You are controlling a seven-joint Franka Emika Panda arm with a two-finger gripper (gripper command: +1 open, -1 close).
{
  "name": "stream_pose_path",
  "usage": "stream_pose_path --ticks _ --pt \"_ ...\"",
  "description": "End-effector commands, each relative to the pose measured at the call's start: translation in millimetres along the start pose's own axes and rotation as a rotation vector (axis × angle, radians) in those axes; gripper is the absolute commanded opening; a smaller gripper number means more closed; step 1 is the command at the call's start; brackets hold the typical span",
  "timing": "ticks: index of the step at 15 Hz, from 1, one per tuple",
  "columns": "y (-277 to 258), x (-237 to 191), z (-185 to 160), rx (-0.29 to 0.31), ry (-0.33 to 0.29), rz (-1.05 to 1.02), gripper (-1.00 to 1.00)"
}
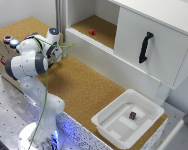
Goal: Pull the drawer
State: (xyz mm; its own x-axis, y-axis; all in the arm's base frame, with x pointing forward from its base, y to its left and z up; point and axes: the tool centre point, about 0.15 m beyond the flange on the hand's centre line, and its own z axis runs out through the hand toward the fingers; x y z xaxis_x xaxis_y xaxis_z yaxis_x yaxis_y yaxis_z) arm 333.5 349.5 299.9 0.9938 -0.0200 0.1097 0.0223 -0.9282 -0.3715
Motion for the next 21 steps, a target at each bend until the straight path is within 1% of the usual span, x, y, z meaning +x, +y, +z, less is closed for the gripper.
stream_pose_path --ticks 1,3,5,8,11,12,13,15,18,21 --pt "4.2 3.8 16.7 0.105 -0.049 -0.040 -1.00" --pt "6.3 2.1 16.5 0.108 -0.054 -0.045 -1.00" --pt "12.3 0.9 10.3 0.101 -0.037 -0.039 -1.00" --pt "32.3 -0.1 4.7 0.070 -0.017 -0.031 -1.00" --pt "63.6 0.8 -3.3 0.091 0.008 -0.017 -1.00" --pt "76.0 0.5 -3.2 0.121 0.011 -0.015 -1.00" --pt "87.4 0.1 -3.1 0.123 0.030 -0.036 -1.00" --pt "109.9 1.7 -0.8 0.149 0.016 -0.044 -1.00" --pt "143.5 10.2 -8.9 0.166 0.005 -0.048 -1.00" --pt "170.7 18.6 -23.9 0.153 0.019 -0.048 -1.00"
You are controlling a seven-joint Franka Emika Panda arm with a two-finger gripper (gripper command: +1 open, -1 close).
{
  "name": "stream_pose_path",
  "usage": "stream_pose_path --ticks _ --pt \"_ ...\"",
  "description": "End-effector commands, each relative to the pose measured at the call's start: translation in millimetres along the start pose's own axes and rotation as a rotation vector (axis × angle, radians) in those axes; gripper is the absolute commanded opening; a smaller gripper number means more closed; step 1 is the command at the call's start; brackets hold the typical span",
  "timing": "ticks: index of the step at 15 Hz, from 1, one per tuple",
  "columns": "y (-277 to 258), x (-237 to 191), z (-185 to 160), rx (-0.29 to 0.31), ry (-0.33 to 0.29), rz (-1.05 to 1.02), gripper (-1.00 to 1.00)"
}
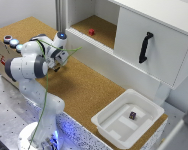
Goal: Pull the drawer
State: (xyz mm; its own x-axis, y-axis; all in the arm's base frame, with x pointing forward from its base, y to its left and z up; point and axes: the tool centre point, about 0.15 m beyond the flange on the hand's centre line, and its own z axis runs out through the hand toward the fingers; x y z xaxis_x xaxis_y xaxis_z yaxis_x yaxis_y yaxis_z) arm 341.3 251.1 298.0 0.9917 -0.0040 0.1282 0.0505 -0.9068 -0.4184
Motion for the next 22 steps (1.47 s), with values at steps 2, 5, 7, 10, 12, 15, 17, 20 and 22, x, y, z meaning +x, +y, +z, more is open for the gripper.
stream_pose_path --ticks 2,5,7,10,12,15,17,20,22 --pt "103.6 13.6 -8.0 0.080 0.017 -0.010 -1.00" --pt "129.9 18.2 -26.7 0.065 0.039 0.021 -1.00" --pt "138.9 18.6 -38.4 0.038 0.041 0.009 1.00" --pt "128.5 13.4 -76.6 -0.095 0.093 -0.069 1.00" --pt "117.1 8.4 -101.5 -0.156 0.127 -0.122 1.00" --pt "100.4 2.1 -117.9 -0.161 0.134 -0.196 1.00" --pt "99.2 1.5 -137.9 -0.196 0.168 -0.206 1.00" --pt "96.3 -1.5 -166.2 -0.216 0.209 -0.224 1.00" --pt "95.7 -2.3 -189.4 -0.243 0.238 -0.256 1.00"
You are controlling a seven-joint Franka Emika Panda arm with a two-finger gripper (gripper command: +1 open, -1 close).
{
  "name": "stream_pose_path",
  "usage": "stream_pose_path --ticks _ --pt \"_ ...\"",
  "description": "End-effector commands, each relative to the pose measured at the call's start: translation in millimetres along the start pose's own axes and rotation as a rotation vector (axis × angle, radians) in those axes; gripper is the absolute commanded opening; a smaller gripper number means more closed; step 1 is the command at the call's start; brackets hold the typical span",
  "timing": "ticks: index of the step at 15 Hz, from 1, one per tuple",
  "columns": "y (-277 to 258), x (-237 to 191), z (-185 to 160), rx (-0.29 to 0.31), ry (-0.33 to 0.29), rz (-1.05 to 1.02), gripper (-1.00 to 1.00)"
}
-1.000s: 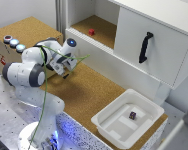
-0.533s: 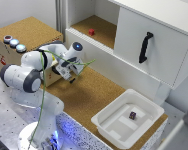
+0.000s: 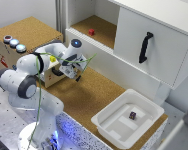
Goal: Pull the drawer
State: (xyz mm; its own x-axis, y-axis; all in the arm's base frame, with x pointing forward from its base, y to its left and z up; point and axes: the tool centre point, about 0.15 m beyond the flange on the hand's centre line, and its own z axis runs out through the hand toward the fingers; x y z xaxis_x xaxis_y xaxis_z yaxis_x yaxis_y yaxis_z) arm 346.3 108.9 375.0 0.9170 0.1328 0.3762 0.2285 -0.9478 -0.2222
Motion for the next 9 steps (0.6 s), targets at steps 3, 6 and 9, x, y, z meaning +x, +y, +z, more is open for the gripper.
stream_pose_path --ticks 3,6,9 --pt "25.2 7.2 -104.8 -0.164 0.086 -0.111 1.00" --pt "61.3 23.5 -136.3 -0.192 0.109 -0.130 1.00" --pt "99.9 34.5 -156.7 -0.241 0.123 -0.103 1.00"
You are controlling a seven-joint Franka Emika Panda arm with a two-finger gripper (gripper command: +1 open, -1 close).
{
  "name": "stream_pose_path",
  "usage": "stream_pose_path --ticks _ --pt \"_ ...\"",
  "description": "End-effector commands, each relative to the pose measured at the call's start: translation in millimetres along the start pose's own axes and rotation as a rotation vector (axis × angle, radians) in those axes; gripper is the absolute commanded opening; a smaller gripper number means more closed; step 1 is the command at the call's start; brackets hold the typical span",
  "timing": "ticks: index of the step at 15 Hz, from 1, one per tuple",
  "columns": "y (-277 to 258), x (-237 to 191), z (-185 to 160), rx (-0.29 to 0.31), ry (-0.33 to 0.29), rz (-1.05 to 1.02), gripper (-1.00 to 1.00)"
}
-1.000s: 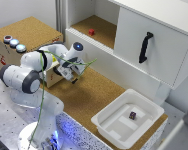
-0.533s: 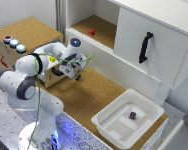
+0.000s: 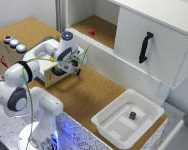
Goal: Pull the drawer
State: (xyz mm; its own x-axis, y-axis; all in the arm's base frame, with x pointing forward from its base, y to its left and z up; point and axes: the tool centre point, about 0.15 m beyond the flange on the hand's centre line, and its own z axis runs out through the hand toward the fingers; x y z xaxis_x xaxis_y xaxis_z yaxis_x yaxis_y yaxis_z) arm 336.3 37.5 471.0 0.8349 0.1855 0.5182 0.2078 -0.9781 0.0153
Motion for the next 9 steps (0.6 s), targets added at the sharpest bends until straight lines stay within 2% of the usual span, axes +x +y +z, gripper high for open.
stream_pose_path --ticks 1,3,5,7,8,9 --pt "85.5 21.4 -35.3 -0.021 -0.034 0.010 1.00" --pt "112.2 25.6 -42.6 -0.071 -0.037 0.059 1.00" --pt "149.0 27.1 -50.8 -0.130 -0.064 0.148 1.00" --pt "193.1 26.9 -57.5 -0.183 -0.116 0.225 1.00" --pt "213.1 27.2 -62.2 -0.229 -0.131 0.230 1.00" --pt "236.5 25.9 -67.7 -0.245 -0.138 0.258 1.00"
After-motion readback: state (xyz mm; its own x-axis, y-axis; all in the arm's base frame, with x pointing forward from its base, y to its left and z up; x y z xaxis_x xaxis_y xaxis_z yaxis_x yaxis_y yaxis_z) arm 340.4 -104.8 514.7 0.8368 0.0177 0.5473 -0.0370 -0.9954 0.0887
